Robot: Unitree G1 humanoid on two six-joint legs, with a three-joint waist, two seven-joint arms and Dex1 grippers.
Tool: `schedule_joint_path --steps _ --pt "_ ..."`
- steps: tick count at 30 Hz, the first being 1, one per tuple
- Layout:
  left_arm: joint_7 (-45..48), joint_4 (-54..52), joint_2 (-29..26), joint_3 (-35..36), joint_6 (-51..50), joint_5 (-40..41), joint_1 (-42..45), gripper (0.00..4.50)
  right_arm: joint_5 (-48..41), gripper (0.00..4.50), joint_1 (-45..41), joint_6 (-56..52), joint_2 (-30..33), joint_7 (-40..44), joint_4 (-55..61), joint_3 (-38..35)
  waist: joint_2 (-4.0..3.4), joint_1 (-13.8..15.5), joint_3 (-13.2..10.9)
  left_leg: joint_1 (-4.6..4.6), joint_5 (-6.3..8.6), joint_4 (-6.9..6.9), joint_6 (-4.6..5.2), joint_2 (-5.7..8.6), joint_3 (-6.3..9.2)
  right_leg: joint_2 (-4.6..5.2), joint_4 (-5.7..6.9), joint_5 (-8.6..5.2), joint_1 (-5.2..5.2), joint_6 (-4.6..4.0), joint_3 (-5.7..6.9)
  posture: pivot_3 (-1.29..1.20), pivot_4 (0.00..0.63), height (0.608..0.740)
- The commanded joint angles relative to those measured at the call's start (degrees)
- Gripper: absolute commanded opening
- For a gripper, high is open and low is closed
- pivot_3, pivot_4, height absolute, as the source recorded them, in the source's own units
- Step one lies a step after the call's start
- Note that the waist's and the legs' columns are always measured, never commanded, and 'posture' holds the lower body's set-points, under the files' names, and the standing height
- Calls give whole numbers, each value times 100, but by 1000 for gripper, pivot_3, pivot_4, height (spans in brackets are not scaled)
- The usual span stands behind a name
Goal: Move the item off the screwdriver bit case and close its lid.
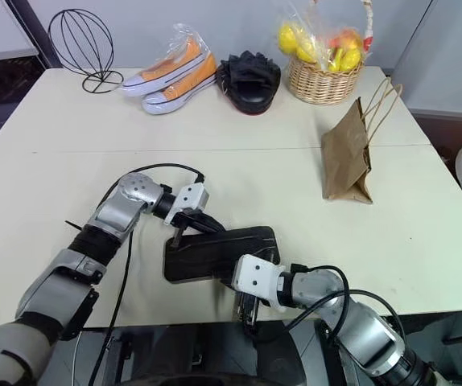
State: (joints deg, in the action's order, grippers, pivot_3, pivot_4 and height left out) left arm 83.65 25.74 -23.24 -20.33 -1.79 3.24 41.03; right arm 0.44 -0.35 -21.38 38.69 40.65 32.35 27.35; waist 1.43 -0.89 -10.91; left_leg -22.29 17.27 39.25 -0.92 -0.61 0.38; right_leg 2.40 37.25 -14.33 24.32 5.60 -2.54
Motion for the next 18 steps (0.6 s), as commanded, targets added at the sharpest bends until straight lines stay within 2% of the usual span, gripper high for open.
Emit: schedule_joint_path --steps 1,5,7,10,12,14,16,18 --pt "287 -245 154 -425 42 -9 -343 0 490 34 -223 -42 -136 -760 -154 -722 -1 11 0 0 0 0 0 0 -1 0 0 0 0 0 0 0 150 740" --pt "-162 48 93 -72 151 -120 -62 0 -532 34 152 -617 -114 -121 401 -1146 -3 41 4 1 -1 1 -1 1 1 2 0 0 -2 -1 0 0 150 740" --pt "-192 189 -183 251 -64 -23 231 0 -1444 34 518 -983 191 451 945 -1680 -5 54 4 -4 -1 7 -1 8 2 13 -2 0 -7 0 2 0 150 740" --pt "242 -186 -1046 849 -588 473 393 795 -3475 822 1009 -1897 747 1190 1730 -3126 1 -6 -2 -8 0 7 0 10 14 17 -4 1 -3 1 -2 0 150 740" --pt "447 -894 -1848 1402 -1197 951 162 1699 -4789 1764 1306 -2457 1304 1636 1898 -4412 4 -65 -7 -4 1 2 1 -9 15 2 -3 2 2 1 -1 0 150 740" --pt "614 -1735 -2529 1847 -1944 1476 -253 2684 -5625 2747 1638 -2915 1802 2095 1739 -5455 0 -114 -5 1 2 -11 3 -32 19 -4 -2 2 4 -3 2 0 150 740" --pt "674 -2639 -3220 2561 -3034 2249 -819 2715 -5791 3768 1786 -3020 2062 2453 1308 -6307 -6 -92 -1 7 3 -21 6 -33 23 1 -4 0 -5 -5 6 0 150 740" --pt "623 -3374 -3728 3370 -3960 2931 -1452 2715 -5715 3768 1740 -3079 2224 2538 778 -6826 -6 -65 -2 10 4 -20 5 -31 17 9 -8 -1 -10 -4 5 0 150 740"
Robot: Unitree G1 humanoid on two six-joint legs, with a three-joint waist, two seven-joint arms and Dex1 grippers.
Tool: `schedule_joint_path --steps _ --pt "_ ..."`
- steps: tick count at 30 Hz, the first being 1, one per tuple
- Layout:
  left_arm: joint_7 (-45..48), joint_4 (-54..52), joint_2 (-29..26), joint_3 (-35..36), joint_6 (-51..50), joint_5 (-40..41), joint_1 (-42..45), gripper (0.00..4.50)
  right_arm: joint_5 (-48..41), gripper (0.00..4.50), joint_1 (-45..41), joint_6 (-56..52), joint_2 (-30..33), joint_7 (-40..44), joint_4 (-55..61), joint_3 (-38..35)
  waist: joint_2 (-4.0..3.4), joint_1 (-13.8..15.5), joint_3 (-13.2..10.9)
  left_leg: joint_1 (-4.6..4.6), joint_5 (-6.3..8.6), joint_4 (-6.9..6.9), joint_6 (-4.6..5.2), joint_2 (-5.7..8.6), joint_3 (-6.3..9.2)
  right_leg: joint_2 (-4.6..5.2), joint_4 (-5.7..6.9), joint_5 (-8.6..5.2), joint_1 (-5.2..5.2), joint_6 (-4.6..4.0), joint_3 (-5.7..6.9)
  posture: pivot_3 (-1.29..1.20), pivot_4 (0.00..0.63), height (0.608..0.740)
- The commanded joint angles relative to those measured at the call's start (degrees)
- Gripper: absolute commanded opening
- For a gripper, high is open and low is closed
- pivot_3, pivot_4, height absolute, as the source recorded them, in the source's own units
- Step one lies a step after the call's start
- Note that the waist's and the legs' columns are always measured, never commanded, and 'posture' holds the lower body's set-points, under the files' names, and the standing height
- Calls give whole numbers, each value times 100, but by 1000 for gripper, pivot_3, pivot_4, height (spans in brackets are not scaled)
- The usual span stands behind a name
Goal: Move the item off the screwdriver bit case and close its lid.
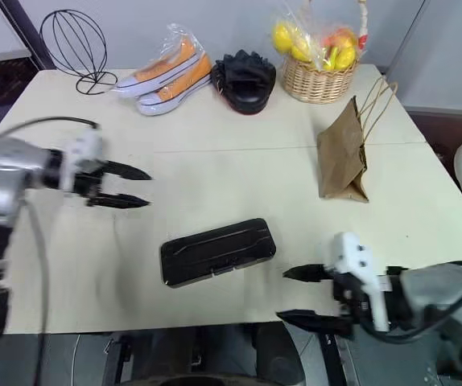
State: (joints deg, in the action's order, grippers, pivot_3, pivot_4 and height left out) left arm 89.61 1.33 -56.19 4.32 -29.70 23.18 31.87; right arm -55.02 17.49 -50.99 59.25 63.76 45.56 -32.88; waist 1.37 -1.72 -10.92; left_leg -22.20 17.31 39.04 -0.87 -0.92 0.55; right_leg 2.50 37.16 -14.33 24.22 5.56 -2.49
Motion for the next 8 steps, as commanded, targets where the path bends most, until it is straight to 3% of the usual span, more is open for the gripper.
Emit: schedule_joint_path --steps 1,4,8 --pt "-23 -1216 -581 1243 -1457 1167 -845 2715 -139 3768 -59 -152 256 292 -767 -963 4 56 -3 3 0 3 0 2 -3 5 -1 0 -4 1 0 0 150 740" --pt "-367 -2020 -644 2305 -1739 1333 -1999 2715 33 3768 -125 -47 512 743 -1368 -1351 4 118 -3 2 0 11 -1 4 -19 13 -11 -6 -4 -8 -5 0 150 740" --pt "-872 -2370 -511 2839 -1733 1351 -2751 2715 335 3768 -292 245 674 962 -1769 -1149 4 159 -3 7 -2 13 -3 8 -20 13 -15 -13 -16 -18 -2 0 150 740"
